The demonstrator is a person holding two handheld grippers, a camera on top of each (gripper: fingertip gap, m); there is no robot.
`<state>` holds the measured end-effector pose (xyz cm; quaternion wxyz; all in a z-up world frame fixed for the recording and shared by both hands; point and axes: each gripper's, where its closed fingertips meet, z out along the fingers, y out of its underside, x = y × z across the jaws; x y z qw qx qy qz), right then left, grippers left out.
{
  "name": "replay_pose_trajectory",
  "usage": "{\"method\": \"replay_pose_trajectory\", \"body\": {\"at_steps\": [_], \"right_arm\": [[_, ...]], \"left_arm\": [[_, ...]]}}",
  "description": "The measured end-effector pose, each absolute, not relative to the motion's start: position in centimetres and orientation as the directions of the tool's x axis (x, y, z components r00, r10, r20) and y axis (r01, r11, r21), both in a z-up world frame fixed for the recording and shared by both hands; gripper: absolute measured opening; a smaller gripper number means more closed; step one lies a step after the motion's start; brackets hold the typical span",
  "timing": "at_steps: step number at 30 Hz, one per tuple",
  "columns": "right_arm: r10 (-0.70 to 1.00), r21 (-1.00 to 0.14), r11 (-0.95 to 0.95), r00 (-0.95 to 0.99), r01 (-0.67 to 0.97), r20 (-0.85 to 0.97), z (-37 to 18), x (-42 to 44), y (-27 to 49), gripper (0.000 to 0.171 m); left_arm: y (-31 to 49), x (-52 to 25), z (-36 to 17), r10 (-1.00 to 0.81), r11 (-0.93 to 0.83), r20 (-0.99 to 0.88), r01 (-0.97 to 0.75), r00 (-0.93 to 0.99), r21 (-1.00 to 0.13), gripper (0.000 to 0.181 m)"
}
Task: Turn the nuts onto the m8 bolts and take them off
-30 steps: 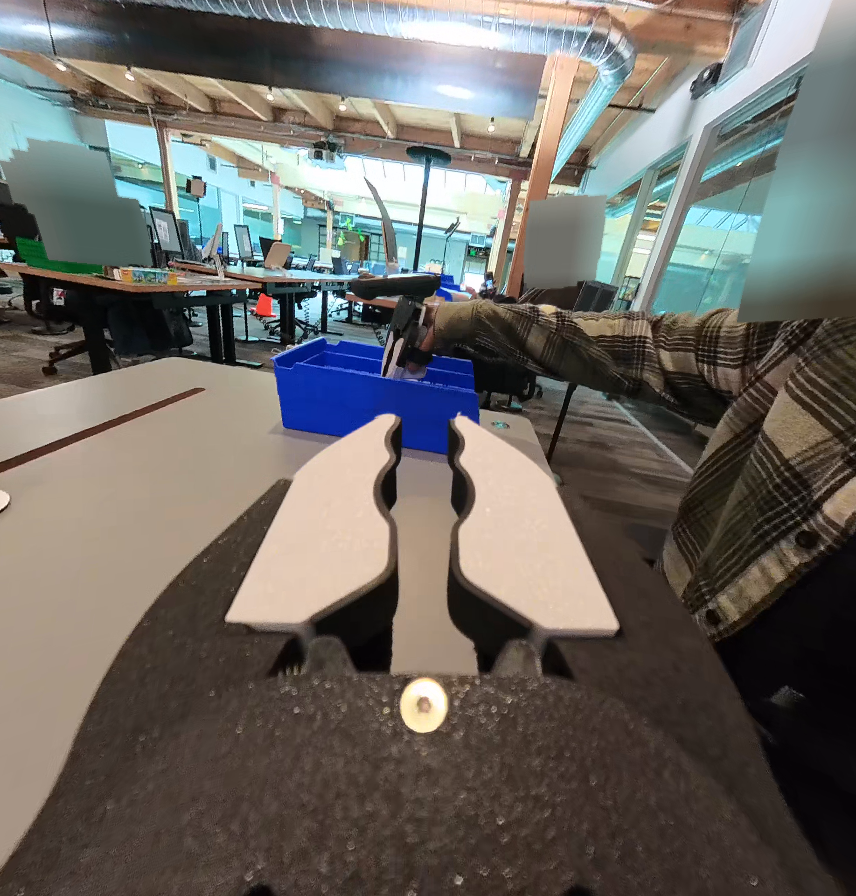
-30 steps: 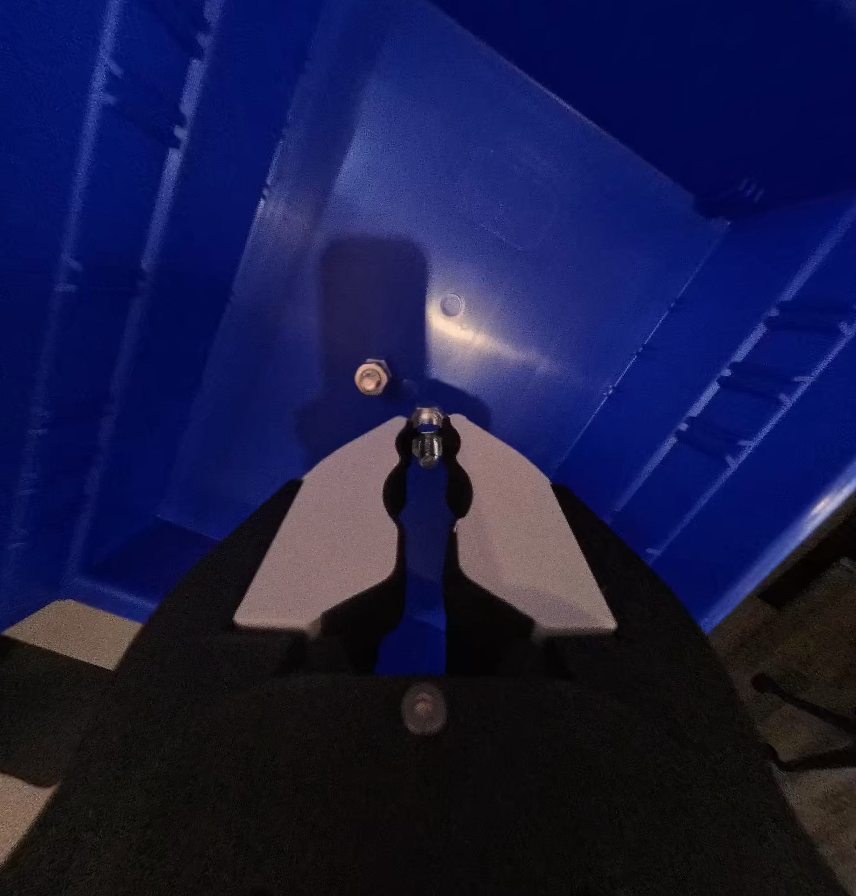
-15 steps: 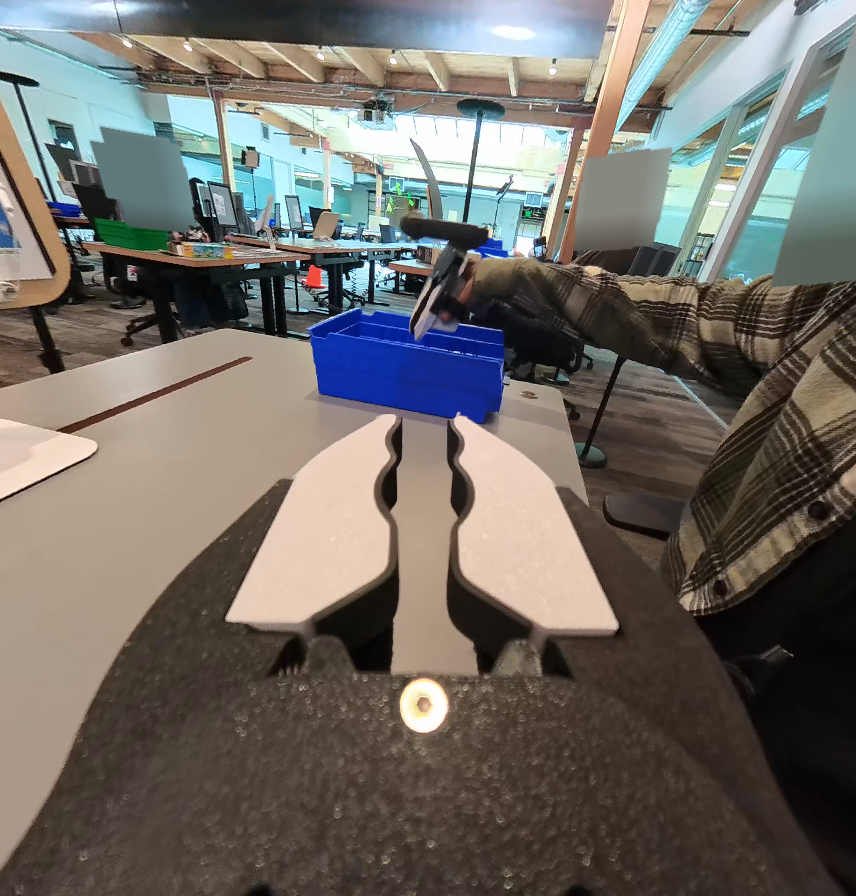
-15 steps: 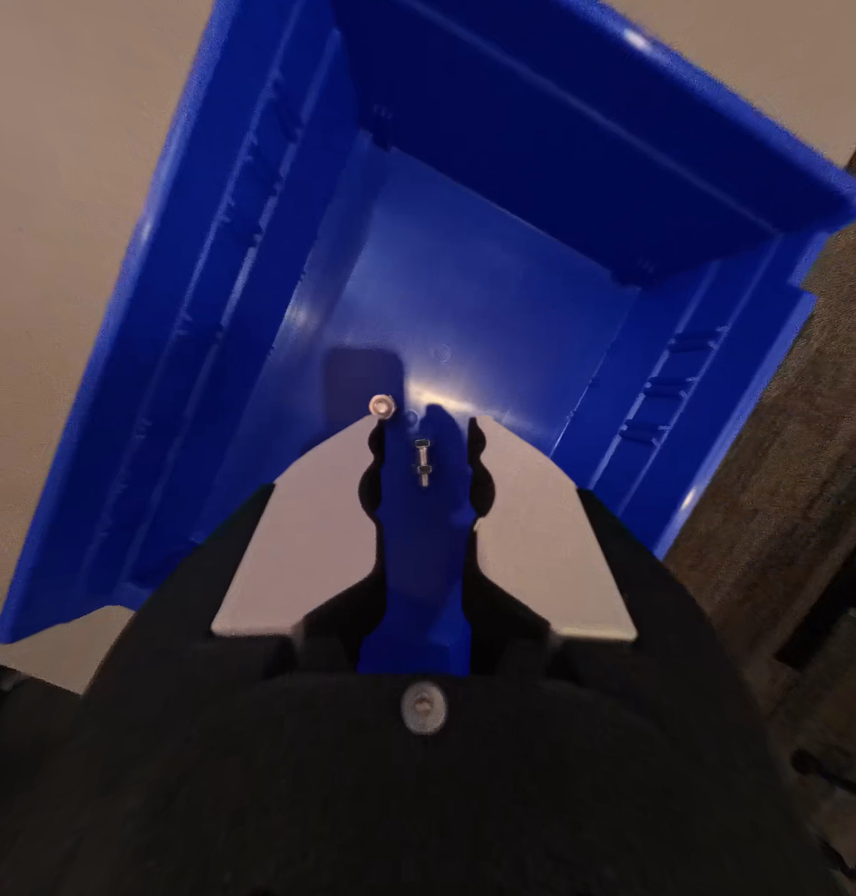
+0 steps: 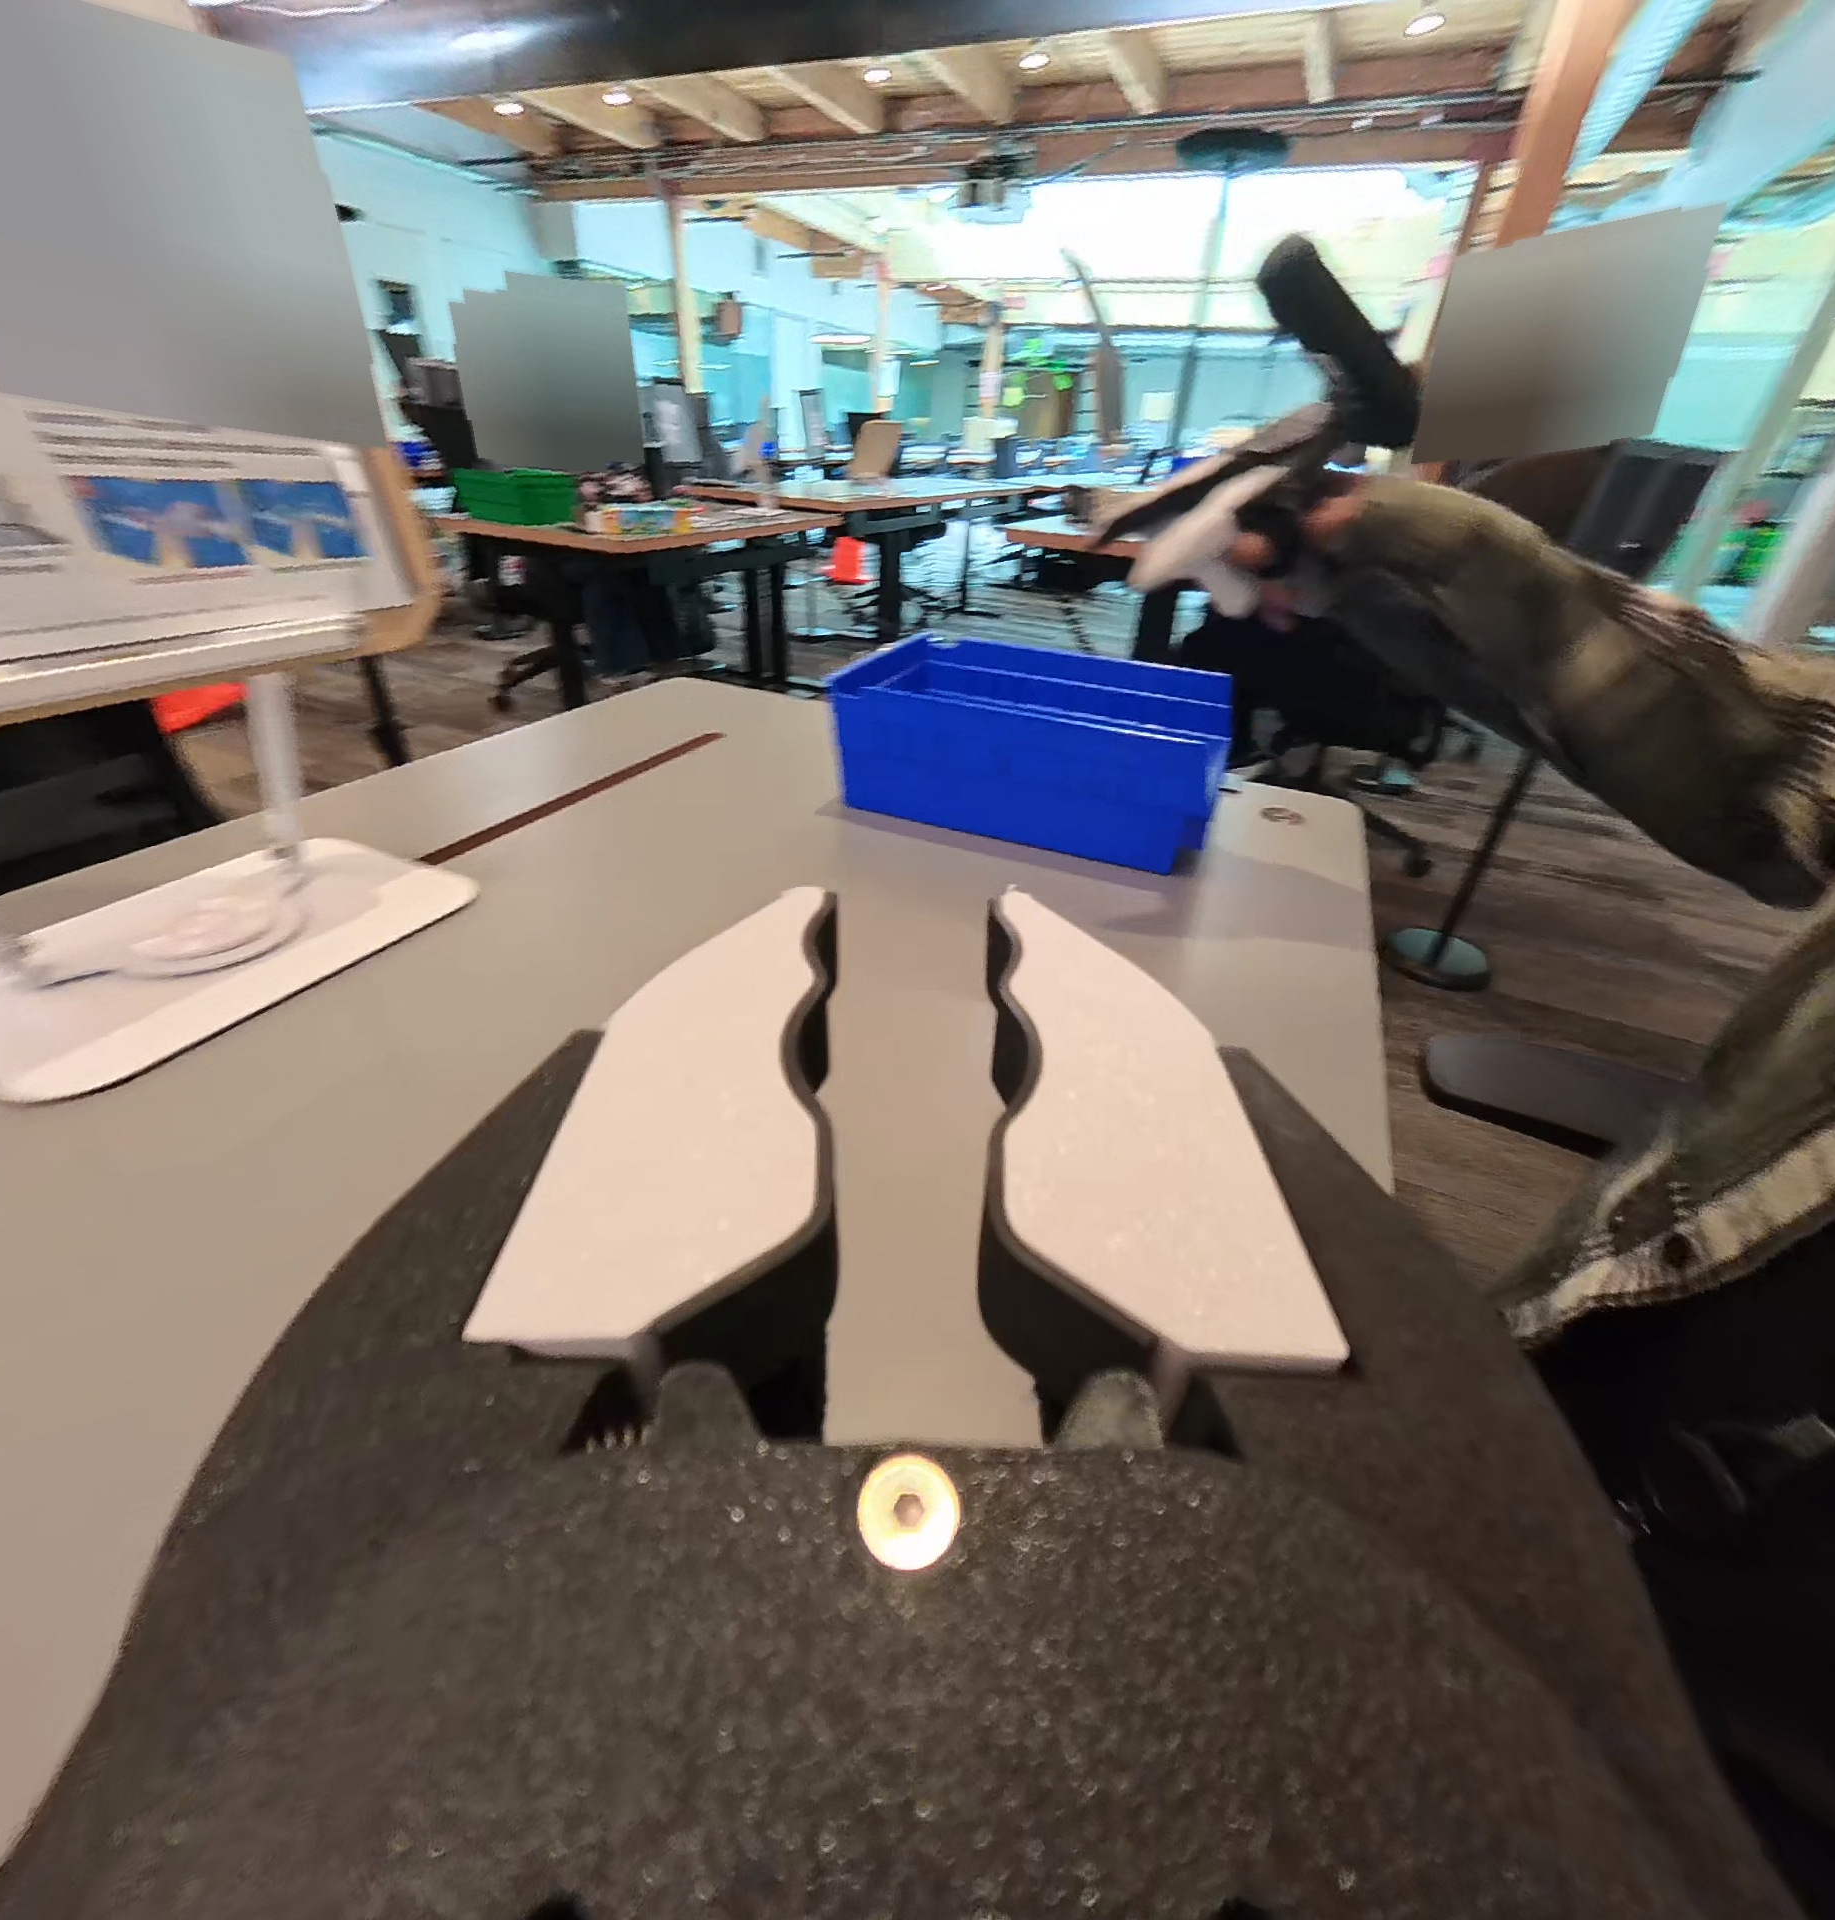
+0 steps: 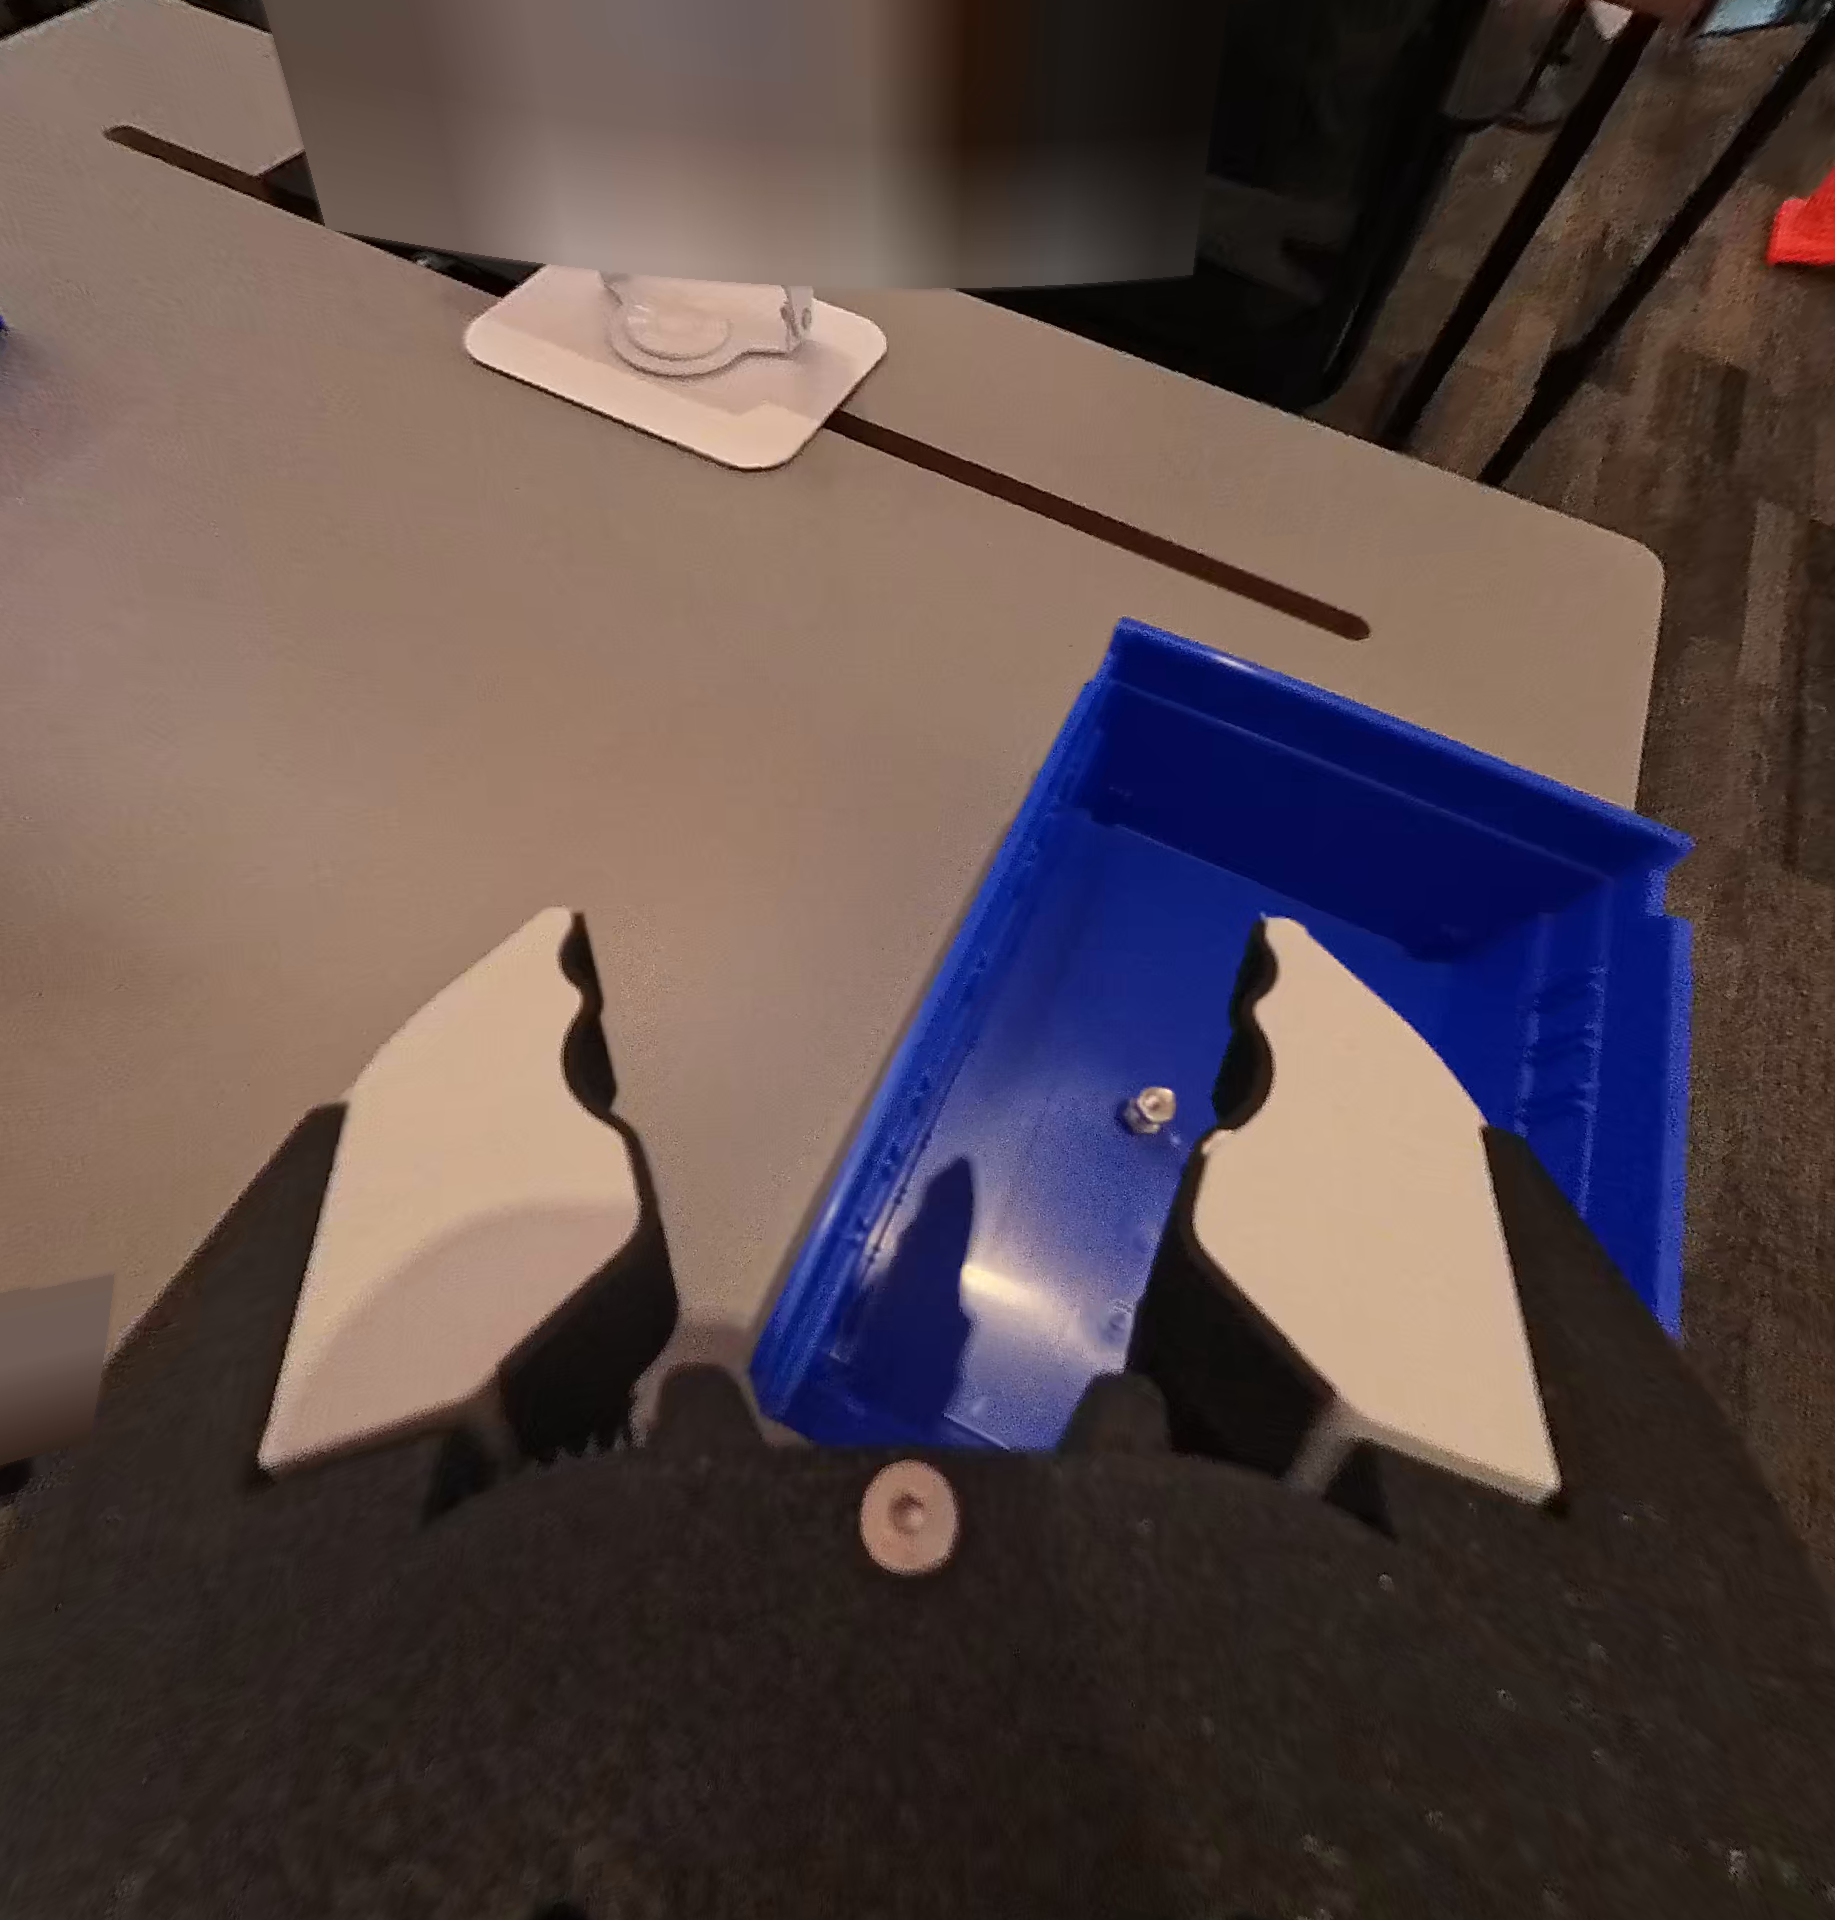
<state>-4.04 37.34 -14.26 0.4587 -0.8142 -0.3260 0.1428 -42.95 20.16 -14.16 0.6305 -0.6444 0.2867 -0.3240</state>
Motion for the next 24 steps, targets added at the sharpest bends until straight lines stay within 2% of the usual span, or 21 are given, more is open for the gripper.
{"method": "replay_pose_trajectory", "body": {"at_steps": [5,13,18,24], "right_arm": [[0.716,-0.866,-0.316,0.696,0.387,0.050,-15.5,-9.2,33.0,0.120],[0.813,-0.902,-0.250,0.582,0.353,0.002,-18.7,-18.1,29.3,0.115],[0.868,-0.905,-0.195,0.497,0.377,0.020,-19.9,-22.6,28.4,0.113],[0.893,-0.899,-0.185,0.450,0.398,0.016,-20.6,-25.3,28.1,0.112]], "left_arm": [[20.1,-48.2,-12.6,-0.652,-0.061,0.025,-0.020,0.758,-0.998,0.041],[20.2,-64.2,-10.4,-0.351,-0.233,-0.100,-0.191,0.931,-0.954,0.040],[22.8,-73.1,-13.6,-0.350,-0.462,-0.231,-0.382,0.908,-0.800,0.032],[25.6,-78.3,-19.1,-0.557,-0.567,-0.290,-0.612,0.778,-0.551,0.023]]}}
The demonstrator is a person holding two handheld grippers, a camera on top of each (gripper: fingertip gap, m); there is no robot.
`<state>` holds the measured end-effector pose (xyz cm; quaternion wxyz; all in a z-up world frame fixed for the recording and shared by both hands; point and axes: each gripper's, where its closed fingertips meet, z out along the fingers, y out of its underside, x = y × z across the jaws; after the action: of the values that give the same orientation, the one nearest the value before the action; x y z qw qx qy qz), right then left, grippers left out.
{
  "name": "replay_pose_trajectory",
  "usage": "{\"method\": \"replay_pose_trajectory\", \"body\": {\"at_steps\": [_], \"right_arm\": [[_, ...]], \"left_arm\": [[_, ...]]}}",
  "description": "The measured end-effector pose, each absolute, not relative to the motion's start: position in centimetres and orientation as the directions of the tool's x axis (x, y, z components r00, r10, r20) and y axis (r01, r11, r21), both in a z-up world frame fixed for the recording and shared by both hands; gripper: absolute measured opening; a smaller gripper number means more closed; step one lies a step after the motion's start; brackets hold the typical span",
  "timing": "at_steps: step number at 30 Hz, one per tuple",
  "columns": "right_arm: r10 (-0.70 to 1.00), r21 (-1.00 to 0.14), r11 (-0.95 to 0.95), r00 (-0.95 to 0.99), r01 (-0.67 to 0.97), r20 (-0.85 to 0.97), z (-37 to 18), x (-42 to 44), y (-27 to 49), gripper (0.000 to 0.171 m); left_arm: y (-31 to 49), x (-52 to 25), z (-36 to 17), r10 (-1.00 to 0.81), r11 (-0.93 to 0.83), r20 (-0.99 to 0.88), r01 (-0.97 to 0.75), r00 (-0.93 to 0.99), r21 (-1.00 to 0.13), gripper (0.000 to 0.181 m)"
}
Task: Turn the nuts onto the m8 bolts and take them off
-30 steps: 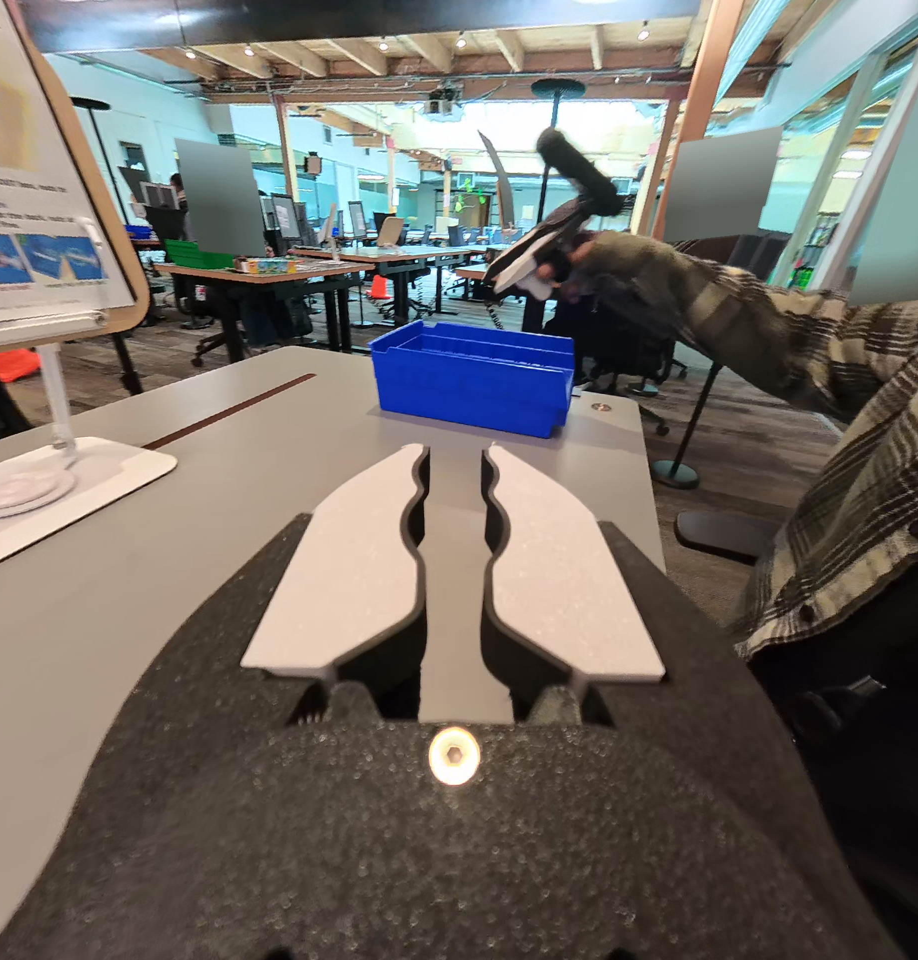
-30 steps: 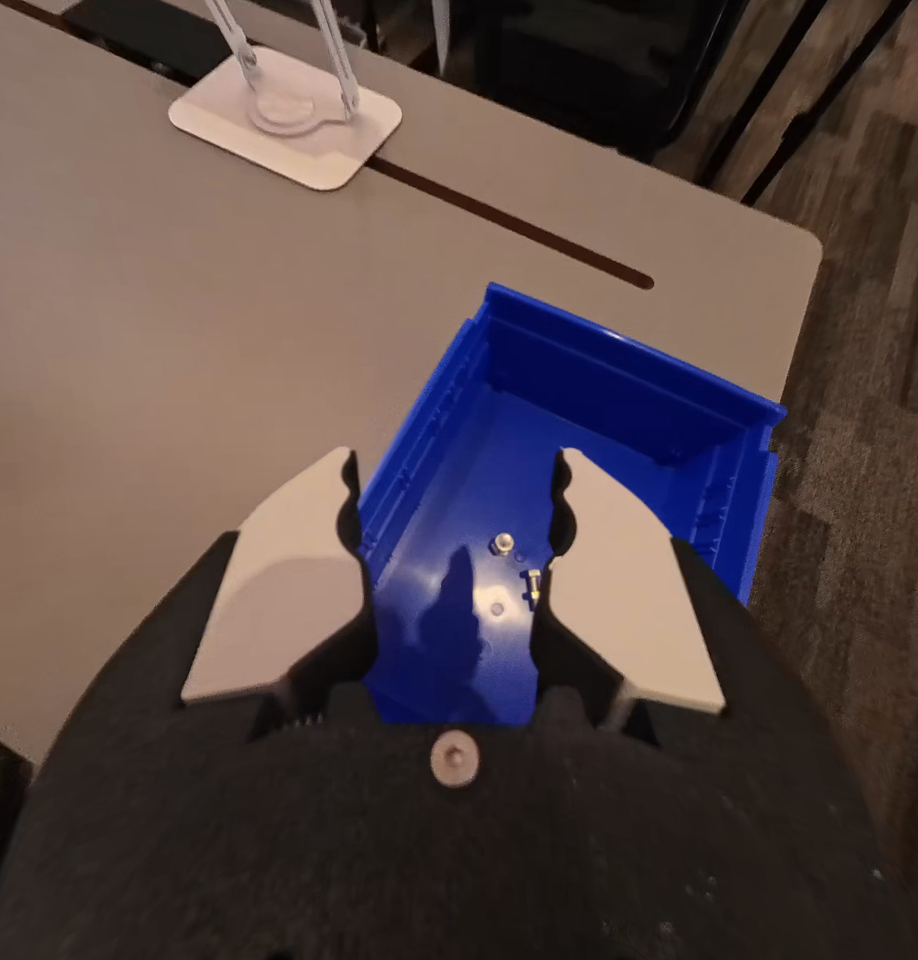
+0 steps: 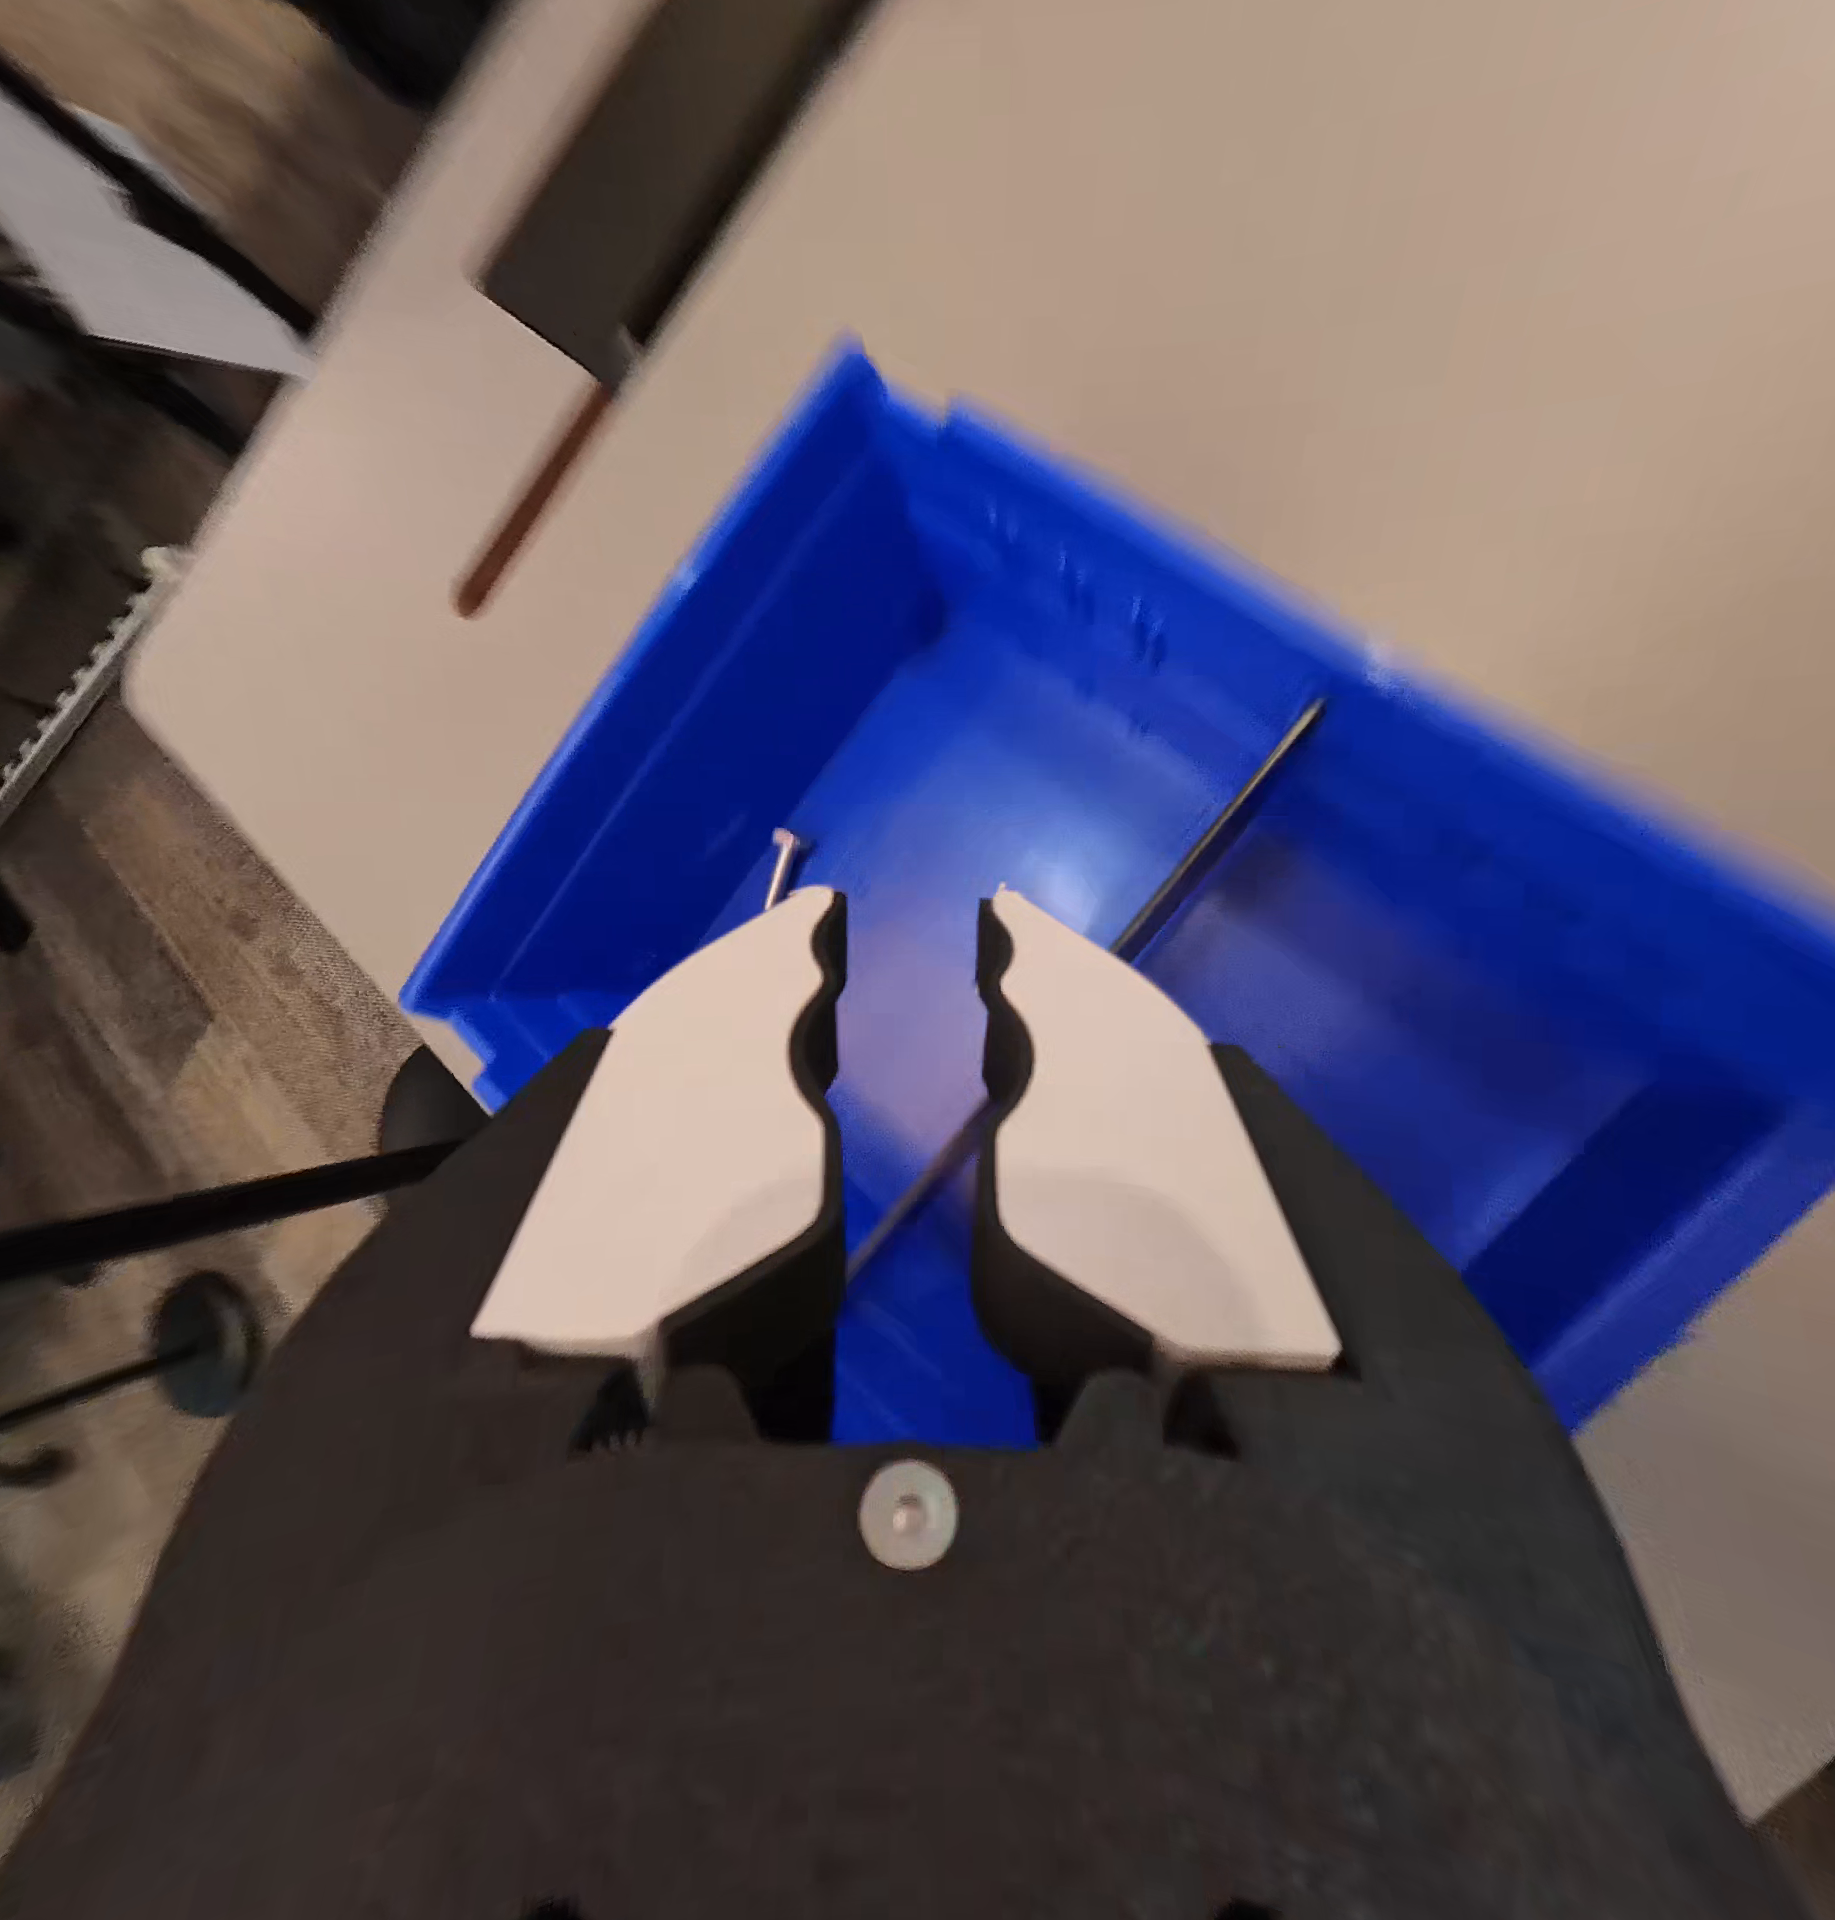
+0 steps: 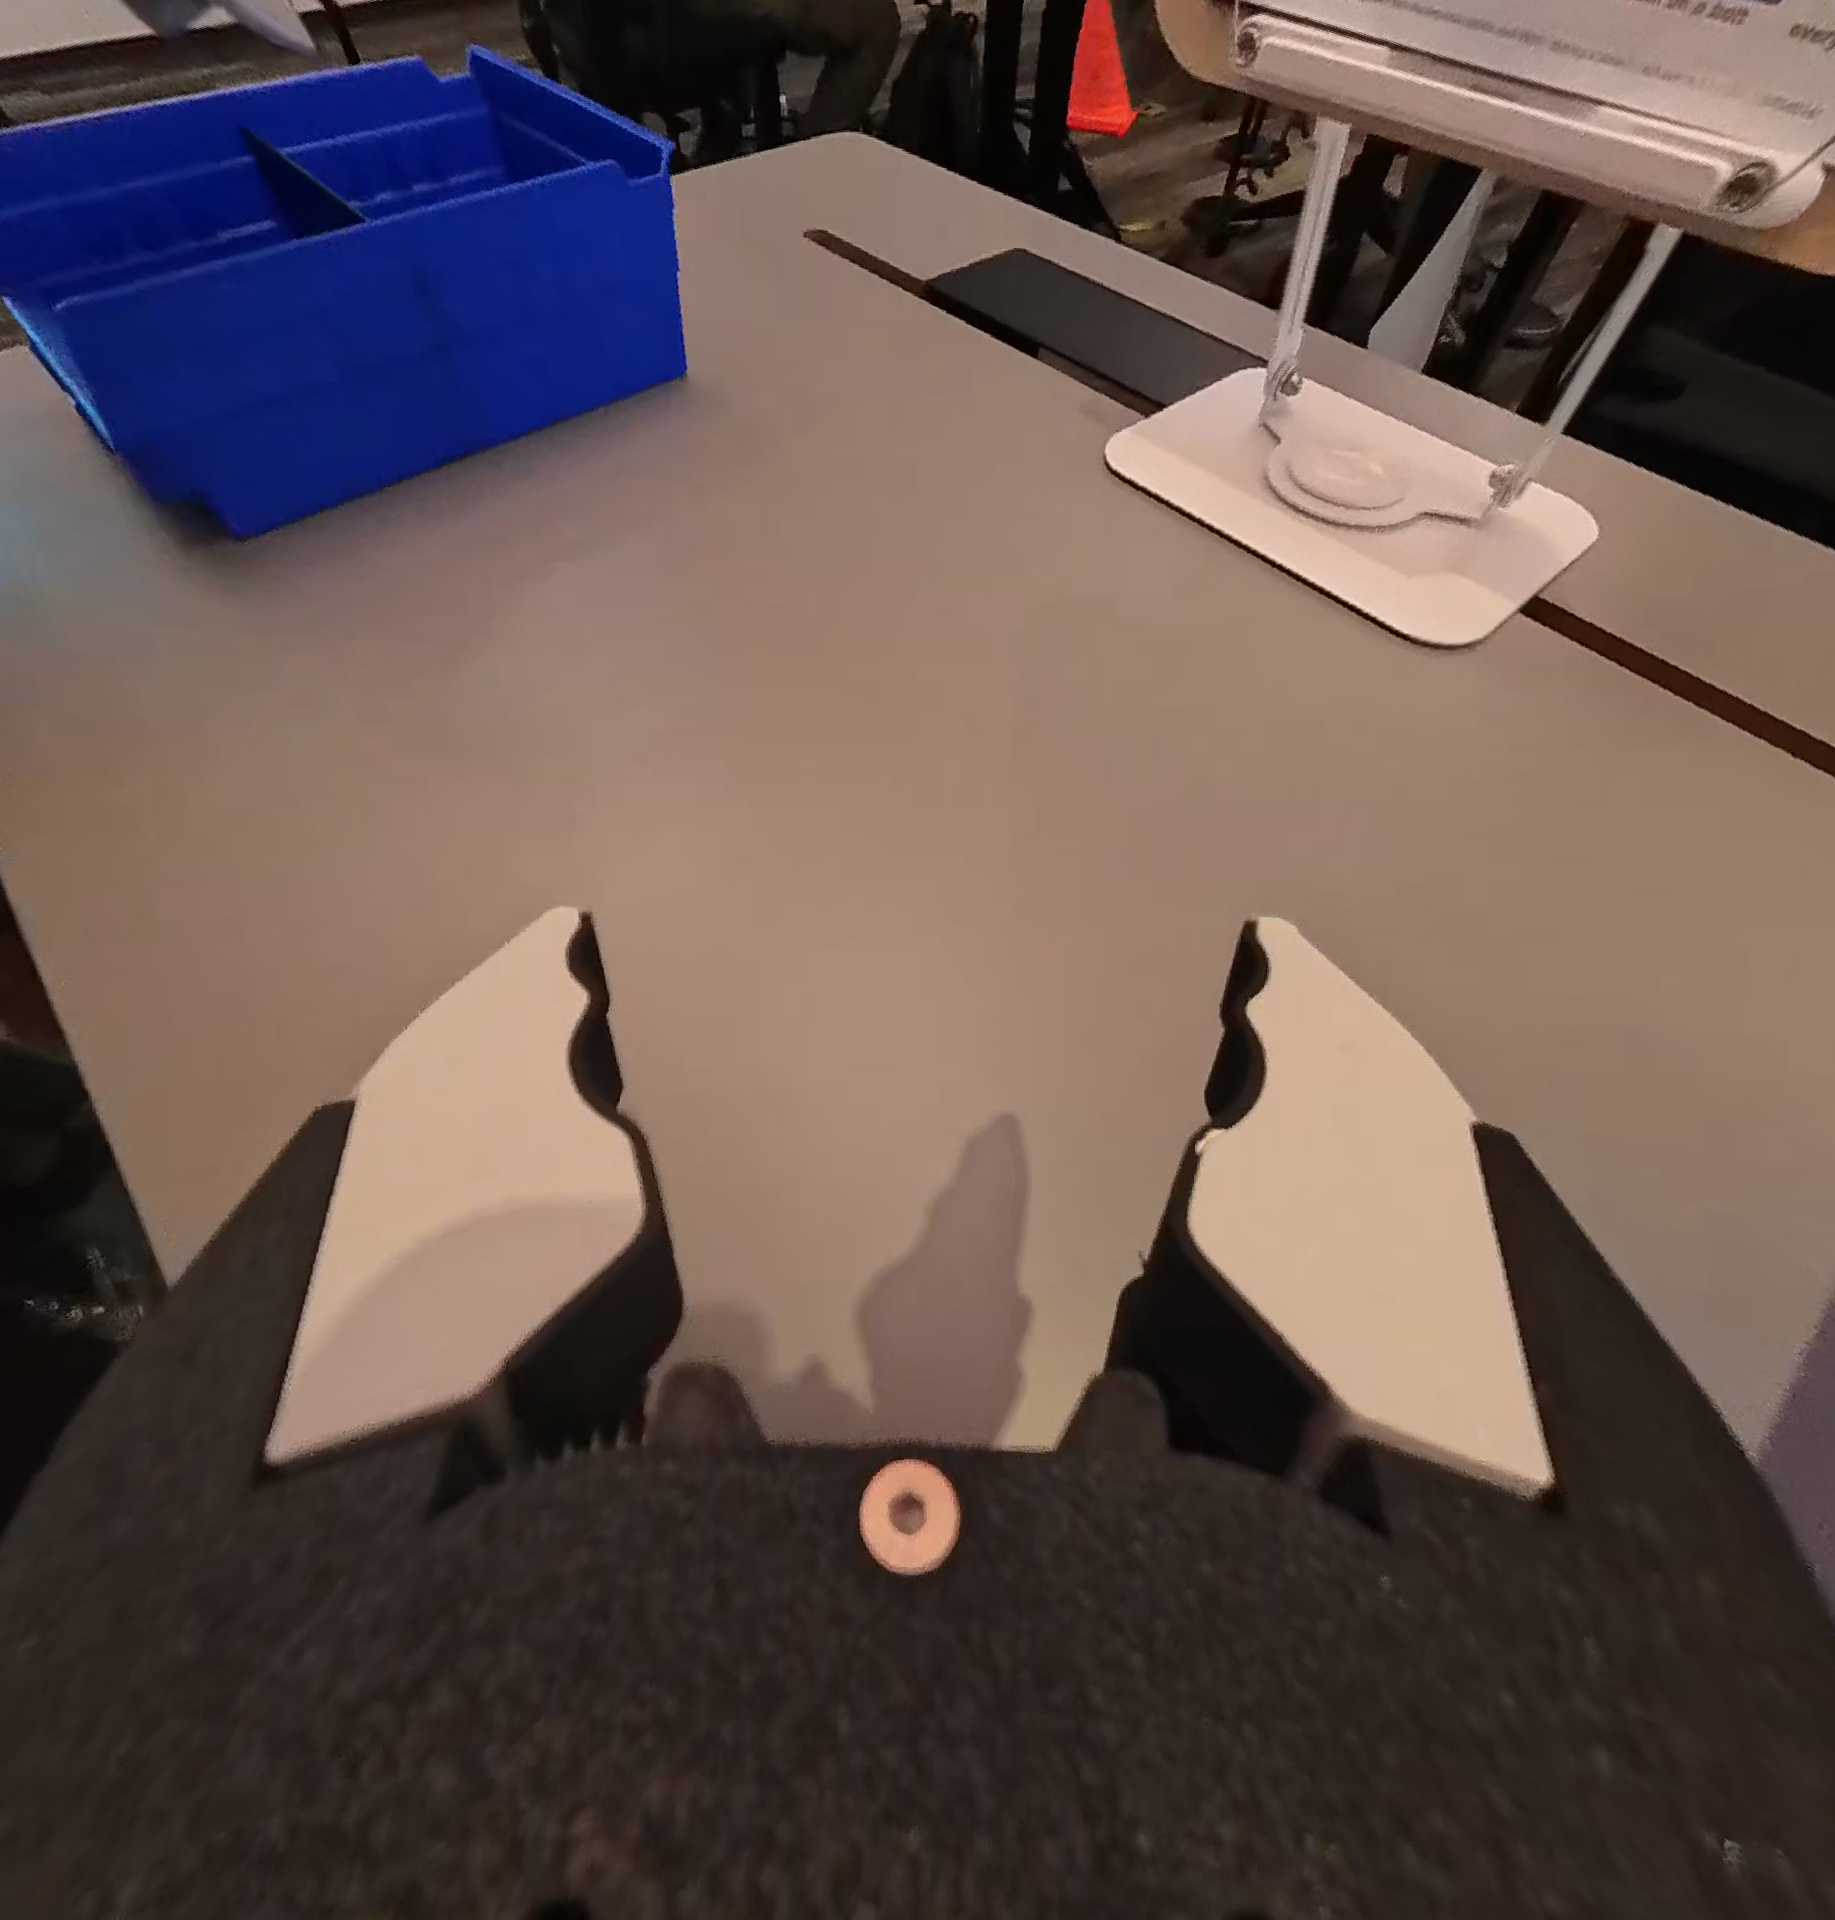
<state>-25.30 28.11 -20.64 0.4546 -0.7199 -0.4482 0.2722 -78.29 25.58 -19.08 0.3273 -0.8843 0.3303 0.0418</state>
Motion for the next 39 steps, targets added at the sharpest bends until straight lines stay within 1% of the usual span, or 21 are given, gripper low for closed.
{"method": "replay_pose_trajectory", "body": {"at_steps": [2,6,10,16,20,24,27,32,39], "right_arm": [[0.896,-0.889,-0.192,0.444,0.415,0.014,-21.2,-26.1,28.3,0.112],[0.894,-0.877,-0.205,0.449,0.435,0.013,-22.0,-27.9,29.4,0.111],[0.896,-0.856,-0.223,0.443,0.466,0.008,-22.8,-30.0,30.7,0.111],[0.901,-0.843,-0.236,0.435,0.483,-0.004,-23.9,-32.2,32.1,0.110],[0.908,-0.840,-0.243,0.418,0.486,-0.021,-24.3,-33.6,32.5,0.110],[0.915,-0.834,-0.233,0.403,0.501,-0.013,-24.6,-34.4,32.5,0.110],[0.916,-0.835,-0.232,0.401,0.499,-0.015,-24.8,-34.6,32.6,0.109],[0.916,-0.835,-0.241,0.401,0.495,-0.027,-25.0,-34.7,32.9,0.109],[0.918,-0.842,-0.235,0.396,0.485,-0.028,-24.8,-34.6,32.9,0.107]], "left_arm": [[26.4,-78.8,-20.7,-0.640,-0.549,-0.282,-0.682,0.715,-0.482,0.021],[28.0,-79.0,-22.8,-0.758,-0.489,-0.240,-0.772,0.606,-0.406,0.018],[28.8,-79.1,-24.7,-0.833,-0.452,-0.166,-0.822,0.528,-0.346,0.015],[27.8,-79.1,-27.4,-0.905,-0.389,-0.076,-0.888,0.418,-0.246,0.012],[27.3,-79.3,-28.7,-0.923,-0.373,-0.020,-0.909,0.383,-0.187,0.011],[26.9,-79.5,-29.6,-0.920,-0.390,0.031,-0.908,0.390,-0.152,0.013],[26.2,-80.0,-30.4,-0.912,-0.409,0.070,-0.908,0.403,-0.097,0.011],[25.9,-80.1,-30.7,-0.901,-0.428,0.107,-0.902,0.420,-0.056,0.010],[25.5,-79.7,-31.7,-0.890,-0.416,0.188,-0.909,0.416,0.042,0.008]]}}
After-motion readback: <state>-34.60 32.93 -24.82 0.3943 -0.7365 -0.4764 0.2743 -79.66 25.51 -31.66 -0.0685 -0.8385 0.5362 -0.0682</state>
